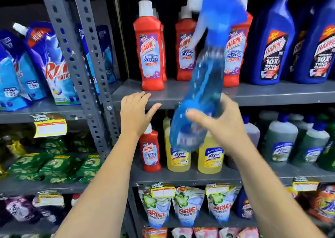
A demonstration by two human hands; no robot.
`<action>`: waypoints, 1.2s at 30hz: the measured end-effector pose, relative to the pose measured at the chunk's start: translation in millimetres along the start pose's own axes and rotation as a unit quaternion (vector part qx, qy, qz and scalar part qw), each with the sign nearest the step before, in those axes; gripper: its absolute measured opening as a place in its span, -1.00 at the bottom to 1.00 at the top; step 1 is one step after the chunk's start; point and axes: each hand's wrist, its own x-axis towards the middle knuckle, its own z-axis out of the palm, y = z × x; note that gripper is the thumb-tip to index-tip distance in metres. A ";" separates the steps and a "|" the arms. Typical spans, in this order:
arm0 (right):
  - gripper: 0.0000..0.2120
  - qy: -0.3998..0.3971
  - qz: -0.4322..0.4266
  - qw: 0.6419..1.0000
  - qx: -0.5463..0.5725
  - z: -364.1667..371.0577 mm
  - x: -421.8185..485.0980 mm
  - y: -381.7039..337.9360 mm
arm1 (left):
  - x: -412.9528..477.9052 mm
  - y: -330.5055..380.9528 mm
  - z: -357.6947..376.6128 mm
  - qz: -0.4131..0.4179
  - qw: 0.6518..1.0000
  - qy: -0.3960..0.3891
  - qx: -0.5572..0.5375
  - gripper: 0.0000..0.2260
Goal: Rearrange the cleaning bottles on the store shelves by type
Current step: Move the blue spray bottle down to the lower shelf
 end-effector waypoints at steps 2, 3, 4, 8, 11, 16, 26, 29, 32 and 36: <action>-0.63 -0.025 0.062 0.998 -0.009 3.0 -40.7 39.1 | -1.3 1.3 0.9 0.000 1.000 0.011 0.000 -0.54; -0.62 -0.035 0.096 0.995 -0.018 6.0 -56.7 59.8 | -2.3 2.1 1.7 0.002 1.000 0.020 0.004 -0.54; -0.60 -0.042 0.133 0.990 -0.030 8.4 -68.9 84.3 | -3.7 2.9 2.4 0.005 0.999 0.032 0.006 -0.54; -0.52 -0.024 0.213 0.974 -0.074 20.8 -82.7 168.7 | -5.3 5.0 3.2 0.005 0.999 0.052 -0.002 -0.57; -0.50 0.010 0.233 0.968 -0.089 30.4 -72.3 198.2 | -6.7 4.3 4.3 0.006 0.999 0.054 0.001 -0.58; -0.47 0.012 0.218 0.969 -0.117 45.8 -51.7 225.3 | -7.2 6.5 3.7 0.001 0.999 0.051 0.015 -0.60; -0.49 0.054 0.228 0.966 -0.105 56.2 -48.8 261.0 | -26.9 3.6 10.0 -0.005 0.998 0.037 0.042 -0.63; -0.43 0.050 0.222 0.968 -0.105 59.4 -48.4 265.9 | -25.7 7.2 14.6 -0.017 0.998 0.057 0.029 -0.66; -0.34 0.038 0.209 0.967 -0.139 58.0 -50.2 275.5 | -25.0 7.1 15.7 -0.022 0.997 0.069 0.024 -0.67; -0.12 -0.020 0.223 0.950 -0.215 45.1 -61.9 287.3 | -25.7 5.3 17.0 -0.013 0.997 0.073 0.020 -0.67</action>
